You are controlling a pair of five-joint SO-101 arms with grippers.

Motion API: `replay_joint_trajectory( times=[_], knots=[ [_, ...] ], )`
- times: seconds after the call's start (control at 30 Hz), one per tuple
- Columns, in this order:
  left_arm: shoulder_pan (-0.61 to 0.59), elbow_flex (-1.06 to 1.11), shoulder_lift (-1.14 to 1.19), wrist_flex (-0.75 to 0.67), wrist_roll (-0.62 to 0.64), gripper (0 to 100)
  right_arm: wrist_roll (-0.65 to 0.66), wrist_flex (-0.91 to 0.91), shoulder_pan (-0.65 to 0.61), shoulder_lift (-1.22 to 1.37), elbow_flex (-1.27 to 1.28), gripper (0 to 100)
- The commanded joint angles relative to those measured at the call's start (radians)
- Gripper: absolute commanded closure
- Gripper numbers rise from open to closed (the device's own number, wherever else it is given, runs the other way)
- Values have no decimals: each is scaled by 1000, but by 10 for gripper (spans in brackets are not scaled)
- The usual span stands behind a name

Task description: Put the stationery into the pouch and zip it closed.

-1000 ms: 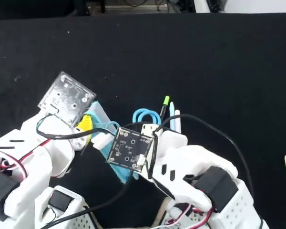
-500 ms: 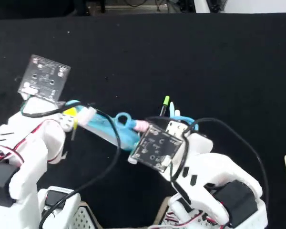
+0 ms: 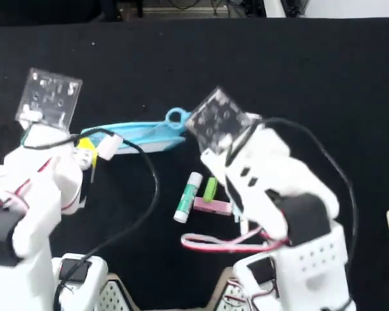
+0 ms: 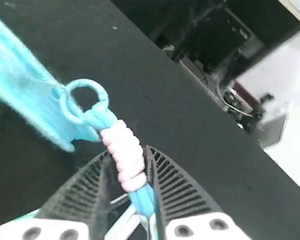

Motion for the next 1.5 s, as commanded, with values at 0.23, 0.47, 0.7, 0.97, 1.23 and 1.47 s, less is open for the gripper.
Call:
replay_joint_trajectory(
  times=[0.23,0.47,0.7,0.97,1.23,1.47],
  knots=[
    [-84,-166,187,43,3,856,-2,58,5,97,-147,988],
    [-85,-134,204,40,-15,844,-2,58,5,97,-145,988],
    [-90,-21,206,-46,-60,844,-2,60,-2,97,-127,988],
    [-85,41,206,-92,-54,844,-2,57,-2,97,-87,988],
    [-90,142,204,-150,-54,847,-2,57,-2,97,-85,988],
    [-88,77,192,-143,6,888,-2,58,-2,96,-85,988]
  ],
)
